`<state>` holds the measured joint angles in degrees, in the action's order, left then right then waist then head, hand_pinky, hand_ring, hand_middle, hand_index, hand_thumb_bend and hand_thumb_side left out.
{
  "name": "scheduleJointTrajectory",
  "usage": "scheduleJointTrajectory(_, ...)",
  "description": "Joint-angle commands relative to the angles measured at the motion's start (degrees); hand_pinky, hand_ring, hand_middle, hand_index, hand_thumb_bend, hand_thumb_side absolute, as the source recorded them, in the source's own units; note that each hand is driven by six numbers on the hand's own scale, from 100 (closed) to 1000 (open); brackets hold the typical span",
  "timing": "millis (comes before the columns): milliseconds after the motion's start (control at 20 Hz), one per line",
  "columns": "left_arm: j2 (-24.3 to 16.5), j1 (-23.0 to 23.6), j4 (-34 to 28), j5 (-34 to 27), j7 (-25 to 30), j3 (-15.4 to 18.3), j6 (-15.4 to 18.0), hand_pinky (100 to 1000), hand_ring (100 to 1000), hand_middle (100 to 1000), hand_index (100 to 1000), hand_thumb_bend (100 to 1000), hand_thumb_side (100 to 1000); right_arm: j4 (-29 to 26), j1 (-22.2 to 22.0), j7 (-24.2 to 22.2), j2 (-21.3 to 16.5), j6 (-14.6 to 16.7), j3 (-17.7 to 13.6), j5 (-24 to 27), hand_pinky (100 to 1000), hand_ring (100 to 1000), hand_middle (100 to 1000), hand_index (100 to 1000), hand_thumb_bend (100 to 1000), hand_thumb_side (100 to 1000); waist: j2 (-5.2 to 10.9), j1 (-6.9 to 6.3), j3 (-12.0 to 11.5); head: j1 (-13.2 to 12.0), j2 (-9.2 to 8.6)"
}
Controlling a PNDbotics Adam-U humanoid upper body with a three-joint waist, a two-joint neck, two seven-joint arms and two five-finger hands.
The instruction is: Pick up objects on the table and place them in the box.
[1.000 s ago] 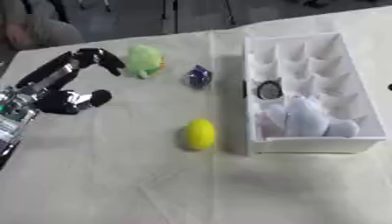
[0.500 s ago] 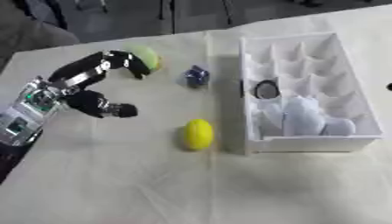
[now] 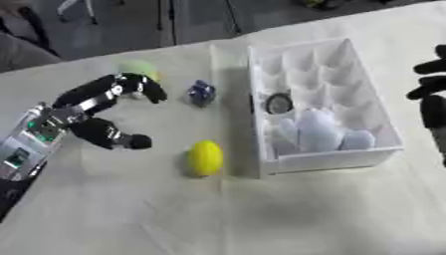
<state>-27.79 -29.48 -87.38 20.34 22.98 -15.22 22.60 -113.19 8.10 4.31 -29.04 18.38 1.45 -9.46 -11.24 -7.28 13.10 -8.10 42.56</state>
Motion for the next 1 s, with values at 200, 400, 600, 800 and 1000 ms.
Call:
scheduleJointTrajectory(200,1.7,-2.5,4.1,4.8,7.2,-1.4,6.4,915,732,756,828,801,640,-1.4,0.8,-0.4,-1.4,0.2,0.1,0.3,748,576,707,914,362,747,-0.24,1.26,0.6,0.2,-0.61)
scheduleJointTrajectory(400,4.0,-4.4,6.6,9.7,9.6,-1.9,10.7,901,739,760,831,832,629,-1.4,1.0,-0.5,-1.4,0.3,0.2,0.3,747,576,707,913,362,747,-0.34,1.26,0.9,0.4,-0.73)
scheduleJointTrajectory(600,5.6,-5.7,7.4,14.9,8.1,-2.3,13.7,890,741,760,833,843,621,-1.4,1.1,-0.7,-1.4,0.4,0.3,0.4,747,575,707,914,361,748,-0.32,1.21,1.4,0.4,-0.88)
scheduleJointTrajectory(800,6.7,-6.1,8.3,18.8,4.1,-2.2,15.0,882,739,751,825,836,619,-1.4,1.1,-0.6,-1.5,0.5,0.3,0.5,747,575,707,914,361,748,-0.24,1.25,1.6,0.5,-0.94)
scheduleJointTrajectory(1000,7.9,-6.2,9.6,23.0,0.1,-2.7,15.3,879,744,756,827,842,619,-1.4,1.2,-0.7,-1.5,0.6,0.3,0.5,747,575,708,914,361,751,-0.27,1.34,1.7,0.6,-1.12)
